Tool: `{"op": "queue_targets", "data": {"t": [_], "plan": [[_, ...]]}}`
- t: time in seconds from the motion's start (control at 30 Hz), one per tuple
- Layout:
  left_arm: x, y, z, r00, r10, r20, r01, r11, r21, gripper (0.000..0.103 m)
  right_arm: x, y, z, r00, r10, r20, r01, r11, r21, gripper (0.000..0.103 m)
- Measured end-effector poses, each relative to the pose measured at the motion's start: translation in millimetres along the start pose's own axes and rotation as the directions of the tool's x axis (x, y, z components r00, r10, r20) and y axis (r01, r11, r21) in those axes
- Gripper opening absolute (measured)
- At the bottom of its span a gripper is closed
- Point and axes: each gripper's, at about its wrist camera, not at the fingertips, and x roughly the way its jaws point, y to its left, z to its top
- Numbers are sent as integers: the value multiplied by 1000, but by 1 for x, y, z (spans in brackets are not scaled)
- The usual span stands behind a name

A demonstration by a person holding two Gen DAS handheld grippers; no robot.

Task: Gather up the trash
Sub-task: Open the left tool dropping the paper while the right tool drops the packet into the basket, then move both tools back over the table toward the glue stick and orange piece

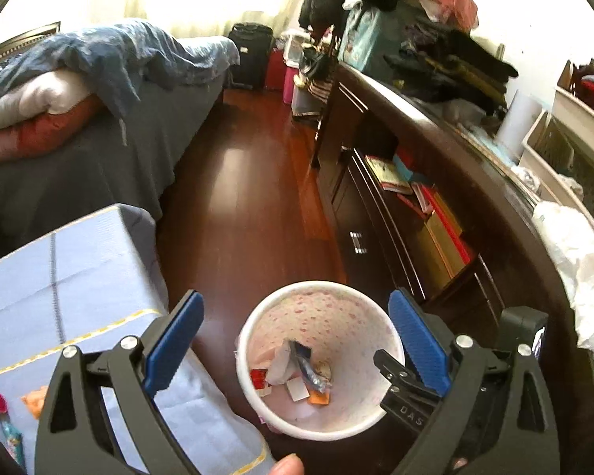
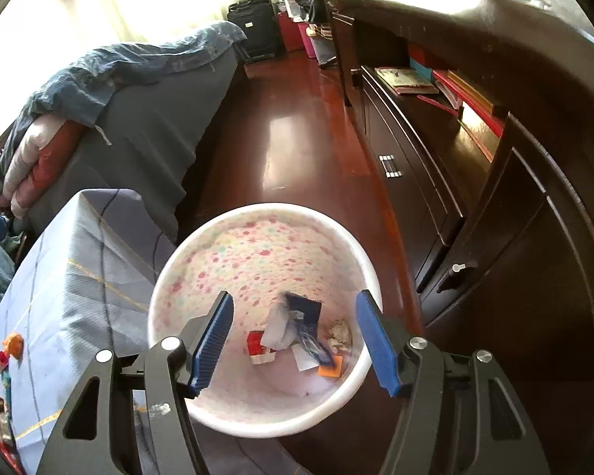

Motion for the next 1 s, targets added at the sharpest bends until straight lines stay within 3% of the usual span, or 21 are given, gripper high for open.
{"op": "queue_targets", "data": {"t": [0.27, 0.43, 0.6, 0.8, 1.0], "plan": [[-68, 21, -12, 990, 117, 83, -117, 993, 5, 96, -59, 36, -14, 998, 16, 68, -10, 996, -84, 74], [-109, 40, -28, 971, 207, 120, -207, 978, -13, 98, -93, 68, -28, 992, 79, 99, -63, 986, -152, 78], [-152, 78, -46, 950, 284, 129, -273, 957, -95, 98, -119, 101, -43, 984, 138, 114, -109, 967, -232, 81], [-193, 130, -68, 918, 379, 118, -350, 913, -210, 98, -138, 140, -61, 974, 208, 91, -170, 934, -313, 85], [-231, 193, -101, 865, 497, 63, -457, 834, -309, 98, -144, 179, -82, 964, 259, 52, -218, 892, -395, 85]]}}
